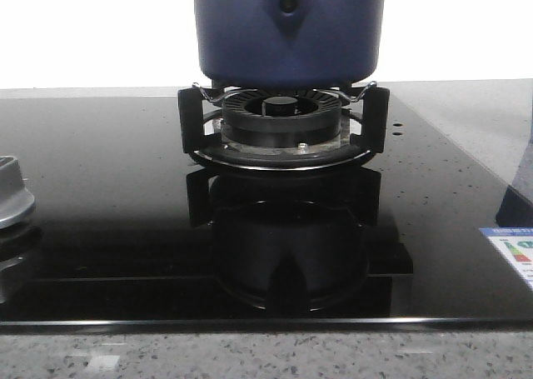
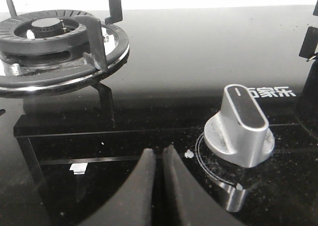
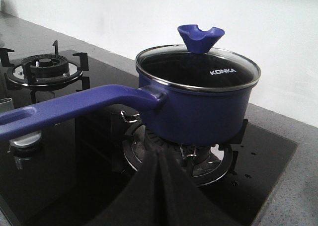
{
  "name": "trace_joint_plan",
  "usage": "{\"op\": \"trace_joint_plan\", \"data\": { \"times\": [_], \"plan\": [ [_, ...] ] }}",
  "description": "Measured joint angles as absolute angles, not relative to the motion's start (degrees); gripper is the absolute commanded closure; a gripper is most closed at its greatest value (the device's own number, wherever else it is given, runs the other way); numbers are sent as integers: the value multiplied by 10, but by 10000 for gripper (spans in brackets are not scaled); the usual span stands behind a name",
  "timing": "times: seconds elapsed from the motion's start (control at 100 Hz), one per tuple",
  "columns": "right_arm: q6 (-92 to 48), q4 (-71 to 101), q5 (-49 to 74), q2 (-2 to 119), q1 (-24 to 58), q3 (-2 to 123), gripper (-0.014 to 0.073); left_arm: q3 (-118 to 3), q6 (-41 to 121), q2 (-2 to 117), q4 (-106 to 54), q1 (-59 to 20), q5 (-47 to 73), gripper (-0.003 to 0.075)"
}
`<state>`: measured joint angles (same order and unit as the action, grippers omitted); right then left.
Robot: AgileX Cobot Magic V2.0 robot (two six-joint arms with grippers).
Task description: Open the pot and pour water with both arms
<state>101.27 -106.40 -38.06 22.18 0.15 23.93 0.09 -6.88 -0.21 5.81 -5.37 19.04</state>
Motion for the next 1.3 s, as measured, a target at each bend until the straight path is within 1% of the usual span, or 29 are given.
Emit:
{"op": "trace_joint_plan", "data": {
  "times": [0.18, 0.26, 0.33, 0.44, 0.48, 0.53, 0.67, 0.8, 0.85, 1.04, 1.14, 1.3],
  "plan": [
    [1011, -1064, -308, 222, 1, 220, 657, 1, -69, -2, 58, -54, 190, 741],
    [977, -1048, -269, 222, 1, 208, 657, 1, -69, -2, 58, -54, 190, 741],
    [869, -952, -222, 219, 1, 189, 657, 1, -69, -2, 58, -54, 190, 740],
    [600, -691, -137, 185, 1, 156, 657, 1, -69, -2, 58, -54, 190, 741],
    [537, -624, -112, 173, 1, 144, 657, 1, -69, -2, 58, -54, 190, 741],
    [495, -579, -80, 161, 1, 131, 657, 1, -69, -2, 58, -54, 190, 740],
    [455, -532, 0, 155, 1, 113, 657, 1, -70, -2, 58, -54, 190, 740],
    [435, -476, 24, 151, 2, 92, 657, 1, -70, -2, 58, -54, 190, 741],
    [395, -419, 27, 146, 2, 75, 657, 1, -70, -2, 58, -54, 190, 740],
    [169, -191, 54, 94, -2, 2, 657, 1, -70, -2, 58, -54, 190, 741],
    [122, -135, 83, 55, -15, -10, 657, 1, -70, -2, 58, -54, 190, 741],
    [107, -99, 154, 6, -28, -10, 657, 1, -70, -2, 58, -54, 190, 740]
  ]
}}
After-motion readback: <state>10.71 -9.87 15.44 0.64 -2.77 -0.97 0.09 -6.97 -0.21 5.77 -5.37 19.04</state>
